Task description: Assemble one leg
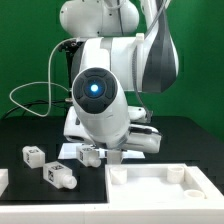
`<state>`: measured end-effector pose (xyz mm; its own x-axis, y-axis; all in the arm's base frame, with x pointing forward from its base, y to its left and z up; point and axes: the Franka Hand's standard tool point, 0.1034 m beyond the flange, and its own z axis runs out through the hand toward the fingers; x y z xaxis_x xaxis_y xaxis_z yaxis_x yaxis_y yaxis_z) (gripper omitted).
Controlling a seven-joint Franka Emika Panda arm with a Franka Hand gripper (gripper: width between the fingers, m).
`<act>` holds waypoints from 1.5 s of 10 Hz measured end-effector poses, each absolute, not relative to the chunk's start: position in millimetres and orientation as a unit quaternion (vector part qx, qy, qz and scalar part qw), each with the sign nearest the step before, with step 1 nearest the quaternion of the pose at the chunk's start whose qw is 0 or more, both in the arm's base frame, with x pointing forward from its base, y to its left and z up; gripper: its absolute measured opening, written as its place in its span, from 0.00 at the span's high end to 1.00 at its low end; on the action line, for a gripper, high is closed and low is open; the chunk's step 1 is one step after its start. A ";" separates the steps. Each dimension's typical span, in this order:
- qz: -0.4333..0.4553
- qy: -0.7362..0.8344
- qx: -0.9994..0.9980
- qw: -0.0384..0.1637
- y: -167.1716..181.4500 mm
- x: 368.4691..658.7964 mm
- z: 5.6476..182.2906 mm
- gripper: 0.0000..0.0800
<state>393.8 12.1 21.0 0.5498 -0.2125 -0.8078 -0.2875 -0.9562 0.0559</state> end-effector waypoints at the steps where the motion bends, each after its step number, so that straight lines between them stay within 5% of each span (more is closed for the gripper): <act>1: 0.451 0.132 -0.882 0.043 21.1 400.8 33.6 0.66; 3: 0.415 0.088 -0.904 0.061 40.5 431.0 80.1 0.66; 4: 0.400 0.076 -0.911 0.066 42.8 439.5 87.4 0.85; 5: 0.403 0.077 -0.909 0.066 41.7 436.3 83.9 0.96; 10: 0.319 0.082 -0.942 0.061 41.5 442.6 81.0 1.00; 15: 0.334 0.206 -0.920 0.015 72.9 450.1 85.2 1.00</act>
Offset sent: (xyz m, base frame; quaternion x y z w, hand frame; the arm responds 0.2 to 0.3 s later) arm 0.0519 0.0198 0.0611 -0.0306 0.0940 -0.1508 0.9836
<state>450.1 72.9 85.2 0.6915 -0.3694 -0.6207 -0.3894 -0.9144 0.1103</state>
